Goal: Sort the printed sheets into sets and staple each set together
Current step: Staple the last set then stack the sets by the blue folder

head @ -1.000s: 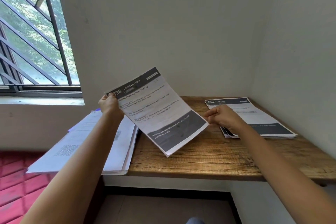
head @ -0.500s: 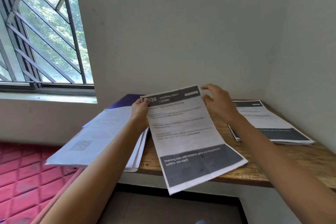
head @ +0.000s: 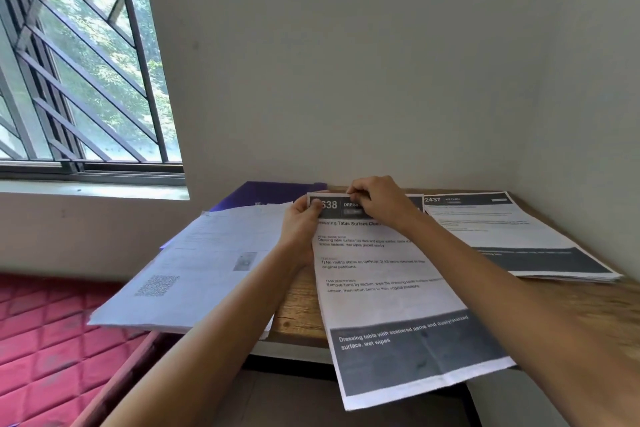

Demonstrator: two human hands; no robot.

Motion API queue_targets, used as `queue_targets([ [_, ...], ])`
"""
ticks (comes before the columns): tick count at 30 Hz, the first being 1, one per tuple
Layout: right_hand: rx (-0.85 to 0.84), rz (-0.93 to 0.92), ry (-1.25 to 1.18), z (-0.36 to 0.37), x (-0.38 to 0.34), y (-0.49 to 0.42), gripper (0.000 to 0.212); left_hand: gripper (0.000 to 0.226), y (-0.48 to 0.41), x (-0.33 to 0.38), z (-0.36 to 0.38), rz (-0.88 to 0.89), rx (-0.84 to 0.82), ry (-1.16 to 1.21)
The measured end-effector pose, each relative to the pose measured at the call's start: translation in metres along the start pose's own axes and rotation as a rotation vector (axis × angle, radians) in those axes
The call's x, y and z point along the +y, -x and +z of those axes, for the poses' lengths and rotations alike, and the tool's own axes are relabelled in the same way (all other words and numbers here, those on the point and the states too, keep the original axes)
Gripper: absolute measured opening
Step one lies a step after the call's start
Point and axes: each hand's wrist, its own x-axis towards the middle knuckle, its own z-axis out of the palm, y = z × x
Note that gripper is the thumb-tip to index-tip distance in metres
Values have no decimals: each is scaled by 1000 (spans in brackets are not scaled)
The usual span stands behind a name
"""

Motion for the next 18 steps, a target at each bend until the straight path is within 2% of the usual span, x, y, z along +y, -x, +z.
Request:
queue_targets([
  [4, -8, 50, -45, 4, 8, 0, 18, 12, -12, 5, -18, 81, 108, -277],
  [6, -34, 61, -42, 7, 11, -2, 18, 4, -14, 9, -26, 90, 65, -342],
  [10, -126, 88, -15, 13, 13, -6, 19, 6, -13, 10, -32, 105, 4, -464],
  [14, -270, 121, 32, 19, 21, -16, 18, 9, -15, -4, -35, 100, 17, -523],
  [16, -266, 176, 45, 24, 26, -25, 20, 10, -16, -9, -36, 90, 41, -517],
  [18, -195, 224, 83, 30, 30, -35, 26, 10, -15, -10, -36, 82, 48, -512],
])
